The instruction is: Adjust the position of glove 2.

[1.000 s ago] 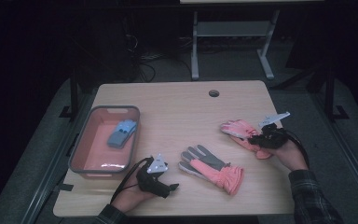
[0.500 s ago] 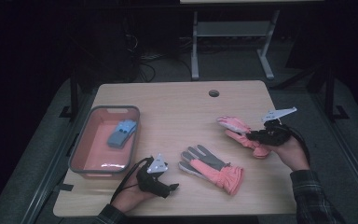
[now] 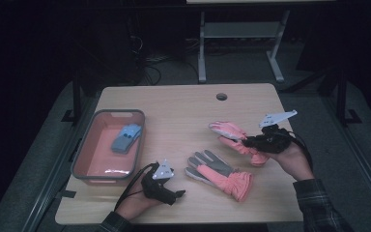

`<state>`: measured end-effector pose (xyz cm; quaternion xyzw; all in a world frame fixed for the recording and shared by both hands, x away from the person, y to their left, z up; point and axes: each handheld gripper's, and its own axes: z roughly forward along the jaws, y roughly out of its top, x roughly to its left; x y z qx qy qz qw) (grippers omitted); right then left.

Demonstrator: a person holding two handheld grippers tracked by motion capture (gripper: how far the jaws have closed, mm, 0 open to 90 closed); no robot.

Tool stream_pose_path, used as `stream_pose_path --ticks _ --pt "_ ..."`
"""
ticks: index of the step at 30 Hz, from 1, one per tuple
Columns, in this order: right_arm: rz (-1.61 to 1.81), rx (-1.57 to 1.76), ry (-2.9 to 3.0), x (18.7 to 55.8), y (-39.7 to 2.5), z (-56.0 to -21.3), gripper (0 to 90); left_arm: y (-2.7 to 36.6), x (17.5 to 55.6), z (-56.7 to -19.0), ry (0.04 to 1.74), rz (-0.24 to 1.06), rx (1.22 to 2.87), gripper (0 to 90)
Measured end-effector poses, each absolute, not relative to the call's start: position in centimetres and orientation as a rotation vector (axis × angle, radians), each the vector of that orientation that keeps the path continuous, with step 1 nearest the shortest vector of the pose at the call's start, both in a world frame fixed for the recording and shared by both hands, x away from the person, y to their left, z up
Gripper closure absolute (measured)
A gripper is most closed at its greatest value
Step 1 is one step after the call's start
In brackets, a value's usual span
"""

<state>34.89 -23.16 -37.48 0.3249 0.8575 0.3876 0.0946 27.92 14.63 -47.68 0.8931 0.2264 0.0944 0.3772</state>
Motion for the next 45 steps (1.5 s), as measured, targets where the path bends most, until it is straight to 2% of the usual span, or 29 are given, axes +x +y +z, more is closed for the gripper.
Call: stream_pose_path --ticks 13,24,36,39,43,44,45 --pt "1.134 0.877 2.611 32.5 -19.3 -36.0 84.9 14.6 27.9 -47.7 0.583 0.239 2.278 12.3" --pt "1.092 0.857 2.676 30.4 -17.2 -36.5 84.8 14.6 27.9 -47.7 0.587 0.233 2.278 12.3" --pt "1.034 0.854 2.754 30.3 -15.5 -38.3 83.6 14.6 27.9 -47.7 0.590 0.234 2.275 12.3" --pt "1.015 0.846 2.775 30.3 -15.2 -38.6 80.9 14.6 27.9 -47.7 0.591 0.232 2.275 12.3" --pt "1.048 0.836 2.770 30.2 -15.2 -38.3 70.7 14.6 27.9 -47.7 0.589 0.234 2.276 12.3" --pt "1.063 0.840 2.767 30.2 -15.2 -38.2 66.5 14.6 27.9 -47.7 0.588 0.234 2.277 12.3" --pt "1.092 0.840 2.744 30.1 -15.4 -37.8 57.9 14.6 27.9 -47.7 0.588 0.233 2.279 12.3"
